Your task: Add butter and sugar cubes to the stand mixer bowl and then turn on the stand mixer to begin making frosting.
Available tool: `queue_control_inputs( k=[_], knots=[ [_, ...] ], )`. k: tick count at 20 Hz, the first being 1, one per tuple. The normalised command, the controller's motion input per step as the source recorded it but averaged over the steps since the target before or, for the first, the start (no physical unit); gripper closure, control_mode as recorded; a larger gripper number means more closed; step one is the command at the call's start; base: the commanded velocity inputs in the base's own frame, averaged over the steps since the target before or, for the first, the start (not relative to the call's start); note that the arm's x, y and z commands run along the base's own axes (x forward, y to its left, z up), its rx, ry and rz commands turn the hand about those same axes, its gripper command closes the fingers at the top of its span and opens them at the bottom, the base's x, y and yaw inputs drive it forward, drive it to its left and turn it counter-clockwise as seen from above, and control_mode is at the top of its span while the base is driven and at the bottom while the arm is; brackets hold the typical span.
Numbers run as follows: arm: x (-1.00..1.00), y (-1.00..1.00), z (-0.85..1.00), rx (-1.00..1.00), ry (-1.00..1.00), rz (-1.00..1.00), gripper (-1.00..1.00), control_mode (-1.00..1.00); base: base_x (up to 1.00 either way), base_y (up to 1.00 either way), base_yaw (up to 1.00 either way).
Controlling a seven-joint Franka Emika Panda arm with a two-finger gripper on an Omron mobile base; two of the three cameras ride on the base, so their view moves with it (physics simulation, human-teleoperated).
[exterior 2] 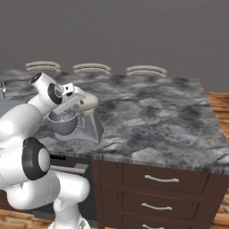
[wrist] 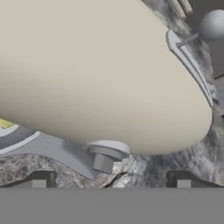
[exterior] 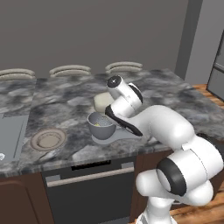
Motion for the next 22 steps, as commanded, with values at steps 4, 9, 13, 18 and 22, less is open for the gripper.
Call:
queue_control_inputs(
  k=[4, 9, 13, 18, 22],
  knots=[
    [0.15, 0.03, -0.11, -0.08, -0.08, 0.0, -1.0, -1.0, 0.0, 0.0, 0.0],
    [0.15, 0.0, -0.14, -0.06, -0.04, 0.0, -1.0, -1.0, 0.0, 0.0, 0.0],
    [0.17, 0.0, -0.04, -0.03, 0.0, 0.0, -1.0, -1.0, 0.0, 0.0, 0.0],
    [0.24, 0.0, 0.0, 0.0, 0.0, 0.0, -1.0, -1.0, 0.0, 0.0, 0.0],
    [0.16, 0.0, 0.0, 0.0, 0.0, 0.0, 1.0, -1.0, 0.0, 0.0, 0.0]
  ],
)
